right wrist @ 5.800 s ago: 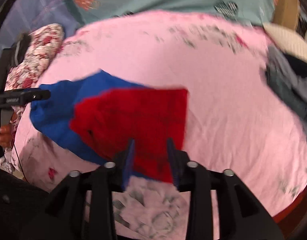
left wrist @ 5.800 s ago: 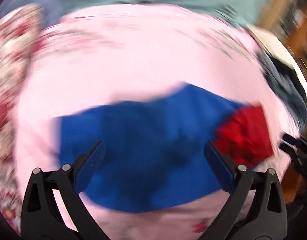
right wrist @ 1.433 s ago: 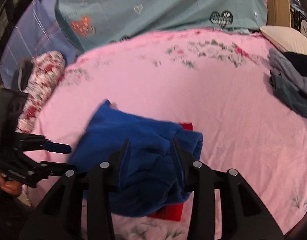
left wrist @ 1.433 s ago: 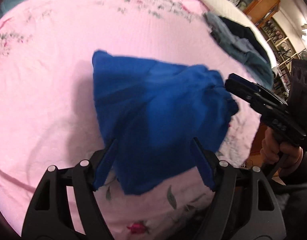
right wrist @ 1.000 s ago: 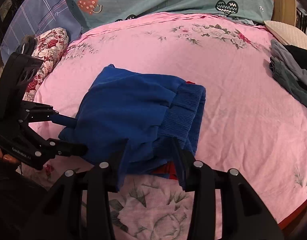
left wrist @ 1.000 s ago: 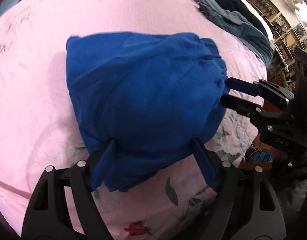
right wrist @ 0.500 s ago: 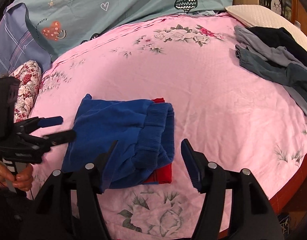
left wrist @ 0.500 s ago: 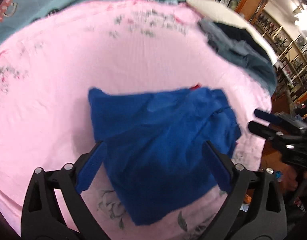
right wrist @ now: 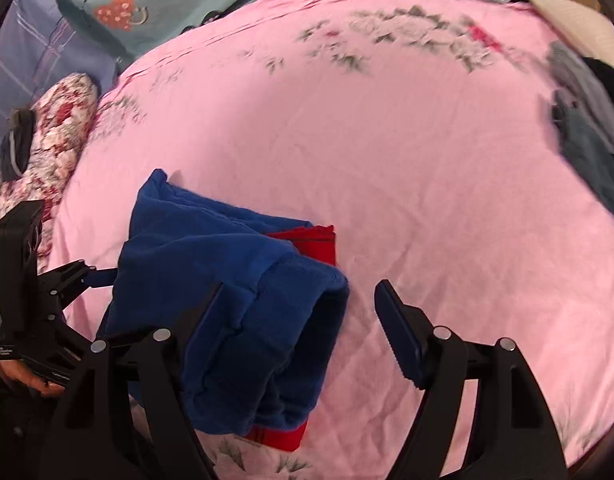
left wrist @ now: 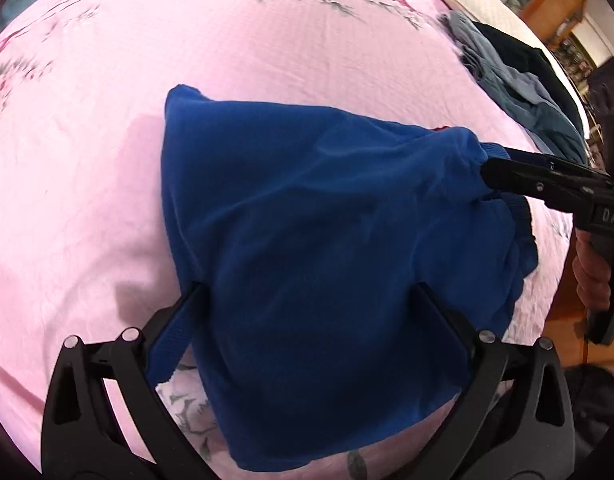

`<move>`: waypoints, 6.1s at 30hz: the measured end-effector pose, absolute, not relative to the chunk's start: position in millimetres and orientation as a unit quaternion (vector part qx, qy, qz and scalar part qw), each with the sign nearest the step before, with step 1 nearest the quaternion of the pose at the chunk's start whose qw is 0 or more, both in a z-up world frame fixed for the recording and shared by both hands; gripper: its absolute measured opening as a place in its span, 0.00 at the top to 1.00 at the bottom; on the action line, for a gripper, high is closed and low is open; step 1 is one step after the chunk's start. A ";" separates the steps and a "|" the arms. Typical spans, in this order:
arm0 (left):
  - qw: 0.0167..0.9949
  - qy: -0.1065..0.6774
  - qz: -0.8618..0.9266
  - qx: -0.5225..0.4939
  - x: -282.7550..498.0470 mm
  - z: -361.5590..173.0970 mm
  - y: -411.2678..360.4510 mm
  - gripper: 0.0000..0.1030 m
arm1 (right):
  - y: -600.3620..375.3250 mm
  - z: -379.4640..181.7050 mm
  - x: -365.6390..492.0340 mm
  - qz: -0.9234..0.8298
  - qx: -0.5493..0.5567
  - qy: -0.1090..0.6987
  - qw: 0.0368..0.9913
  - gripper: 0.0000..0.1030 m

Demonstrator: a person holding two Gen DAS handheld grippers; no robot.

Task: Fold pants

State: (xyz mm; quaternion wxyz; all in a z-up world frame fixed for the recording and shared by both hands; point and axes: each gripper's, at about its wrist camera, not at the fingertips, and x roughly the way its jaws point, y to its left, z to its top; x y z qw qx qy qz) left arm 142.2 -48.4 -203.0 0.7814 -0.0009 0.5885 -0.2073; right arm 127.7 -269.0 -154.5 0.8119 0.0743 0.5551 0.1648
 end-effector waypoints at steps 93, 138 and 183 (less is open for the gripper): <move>0.897 0.412 -0.036 -0.159 279.9 -69.3 387.1 0.80 | 184.3 -29.8 377.0 0.305 -0.130 0.324 0.886 0.65; 0.854 0.514 -0.057 -0.051 149.9 -141.1 151.5 0.04 | -12.6 -140.9 126.9 0.150 0.004 0.505 0.850 0.26; 0.919 0.378 0.108 -0.038 129.5 -2.9 296.5 0.02 | 135.6 -18.5 176.6 0.196 -0.068 0.364 0.908 0.26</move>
